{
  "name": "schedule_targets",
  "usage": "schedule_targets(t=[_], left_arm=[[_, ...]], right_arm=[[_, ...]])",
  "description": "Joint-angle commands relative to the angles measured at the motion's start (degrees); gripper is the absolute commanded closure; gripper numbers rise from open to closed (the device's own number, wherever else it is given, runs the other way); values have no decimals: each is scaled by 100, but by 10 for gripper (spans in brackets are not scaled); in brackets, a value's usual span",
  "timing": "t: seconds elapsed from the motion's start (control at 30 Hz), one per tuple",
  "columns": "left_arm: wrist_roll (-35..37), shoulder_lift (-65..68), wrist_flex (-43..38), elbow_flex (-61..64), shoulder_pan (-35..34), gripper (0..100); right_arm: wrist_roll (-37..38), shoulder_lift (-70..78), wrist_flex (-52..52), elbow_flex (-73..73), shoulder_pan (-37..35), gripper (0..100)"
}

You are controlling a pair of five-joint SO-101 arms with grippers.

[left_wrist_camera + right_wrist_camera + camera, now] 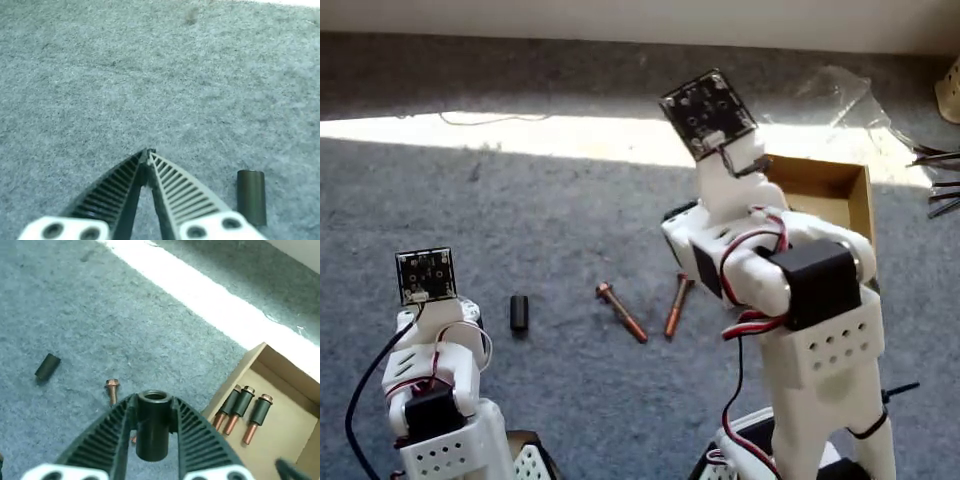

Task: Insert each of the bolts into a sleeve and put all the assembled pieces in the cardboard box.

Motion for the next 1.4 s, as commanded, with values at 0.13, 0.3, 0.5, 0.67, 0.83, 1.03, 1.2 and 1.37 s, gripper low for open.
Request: schedule_targets(t=[0.13, 0.3, 0.5, 0.67, 0.83, 1.03, 1.2, 1.37], left_arm=[[-18, -75, -114, -40, -48, 992], [-18, -75, -114, -31, -48, 992], [-18, -75, -114, -31, -40, 992], [-18, -75, -114, -31, -40, 992], [-18, -75, -114, -31, -40, 991], [-18, -75, -114, -31, -40, 991], [-18, -75, -114, -31, -40, 991], [-18, -75, -114, -22, -40, 990]], right_arm=[[70, -1332, -1508, 2202, 655, 995], [70, -2404, -2519, 3705, 673, 995], [70, -3327, -3248, 5033, 655, 995], [70, -3169, -3266, 5780, 637, 995], [79, -2774, -3275, 6114, 637, 995], [79, -1824, -3503, 6264, 637, 995], [70, -743, -3521, 6237, 637, 995], [70, 136, -3512, 6220, 646, 995]])
